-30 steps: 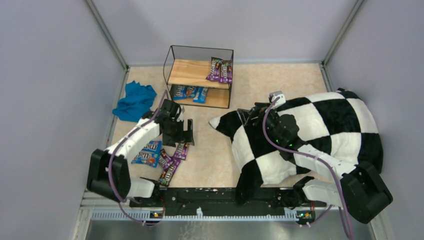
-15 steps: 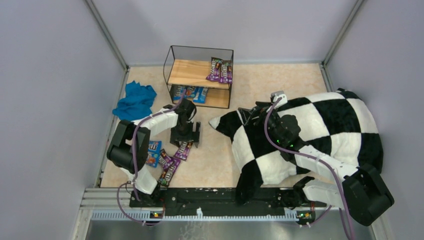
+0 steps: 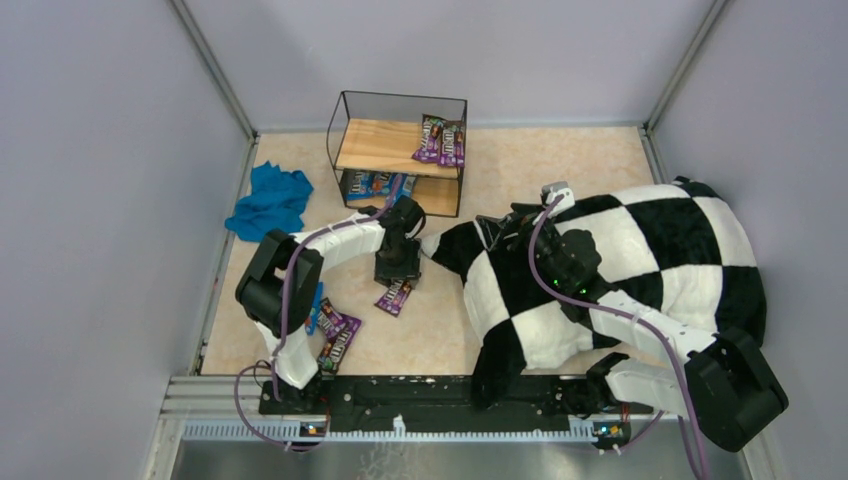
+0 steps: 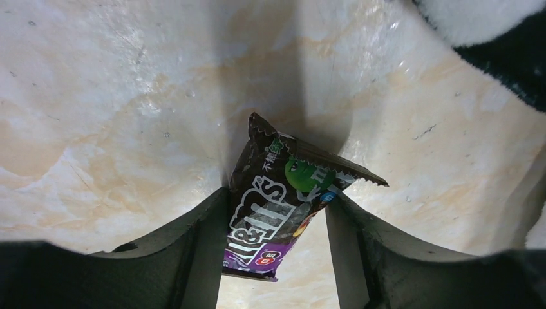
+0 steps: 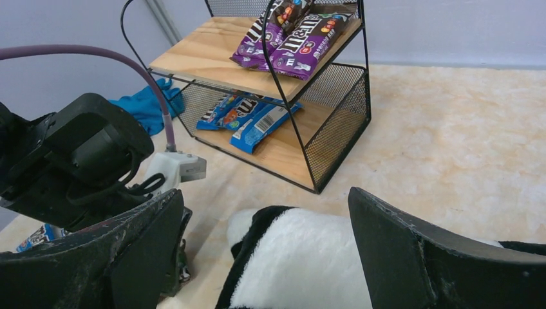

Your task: Place and organize the candy bags onto the shelf

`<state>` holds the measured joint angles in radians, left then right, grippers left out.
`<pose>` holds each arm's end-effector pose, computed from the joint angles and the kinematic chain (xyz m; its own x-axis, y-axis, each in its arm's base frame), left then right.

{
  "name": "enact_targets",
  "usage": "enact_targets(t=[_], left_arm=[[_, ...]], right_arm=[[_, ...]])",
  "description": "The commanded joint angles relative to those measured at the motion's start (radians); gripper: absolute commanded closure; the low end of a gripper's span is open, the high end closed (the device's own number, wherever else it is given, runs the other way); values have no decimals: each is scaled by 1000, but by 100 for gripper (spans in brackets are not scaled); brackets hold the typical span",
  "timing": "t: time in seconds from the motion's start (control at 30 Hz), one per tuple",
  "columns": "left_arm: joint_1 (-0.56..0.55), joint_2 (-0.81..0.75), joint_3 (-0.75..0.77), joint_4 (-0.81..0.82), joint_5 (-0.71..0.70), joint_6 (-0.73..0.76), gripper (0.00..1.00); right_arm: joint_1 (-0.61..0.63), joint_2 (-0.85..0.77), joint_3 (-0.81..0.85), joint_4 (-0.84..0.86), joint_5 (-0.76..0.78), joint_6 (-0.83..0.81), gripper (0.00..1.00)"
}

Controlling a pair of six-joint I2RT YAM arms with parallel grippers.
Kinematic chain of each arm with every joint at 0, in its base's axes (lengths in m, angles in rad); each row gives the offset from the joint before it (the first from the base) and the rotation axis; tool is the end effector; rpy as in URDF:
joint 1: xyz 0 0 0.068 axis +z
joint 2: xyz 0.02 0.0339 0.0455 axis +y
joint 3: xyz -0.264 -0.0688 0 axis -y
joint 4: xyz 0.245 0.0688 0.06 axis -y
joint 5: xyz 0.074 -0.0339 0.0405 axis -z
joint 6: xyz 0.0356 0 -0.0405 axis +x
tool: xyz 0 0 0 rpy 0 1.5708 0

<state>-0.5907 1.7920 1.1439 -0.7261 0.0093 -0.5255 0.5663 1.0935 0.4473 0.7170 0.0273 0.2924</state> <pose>0.2746 -0.1846 0.1635 -0.9848 0.0564 -0.1644 0.0745 0.9916 -0.1059 0.2029 0.1278 0.2561 -0.0908 0.2837 -0.9546 -0.5088 0.8108 0.2894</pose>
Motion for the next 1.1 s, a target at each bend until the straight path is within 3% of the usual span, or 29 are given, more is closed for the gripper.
enact_targets(t=[0.0, 0.1, 0.13, 0.23, 0.33, 0.53, 0.7, 0.87, 1.07], left_arm=[[5, 18, 5, 101, -58, -100, 39], [9, -17, -43, 154, 2, -124, 40], [9, -35, -67, 168, 35, -129, 37], [7, -106, -136, 168, 66, -140, 14], [6, -199, -221, 147, 59, -157, 7], [5, -379, -397, 215, 183, -211, 6], [10, -434, -446, 249, 176, -242, 7], [44, -465, -531, 375, 246, -337, 21], [118, -582, -620, 410, 195, -463, 32]], right_arm=[[-9, -2, 23, 41, -6, 8, 1], [-10, -2, 23, 41, -6, 7, 1], [-9, -1, 23, 41, -7, 8, 1], [-8, -2, 22, 41, -8, 11, 1], [-10, -1, 22, 44, -12, 16, 1], [-10, -1, 21, 46, -14, 20, 1], [-9, 3, 19, 51, -14, 24, 1], [-10, -3, 17, 51, -12, 25, 1], [-9, -12, 9, 54, -4, 24, 1]])
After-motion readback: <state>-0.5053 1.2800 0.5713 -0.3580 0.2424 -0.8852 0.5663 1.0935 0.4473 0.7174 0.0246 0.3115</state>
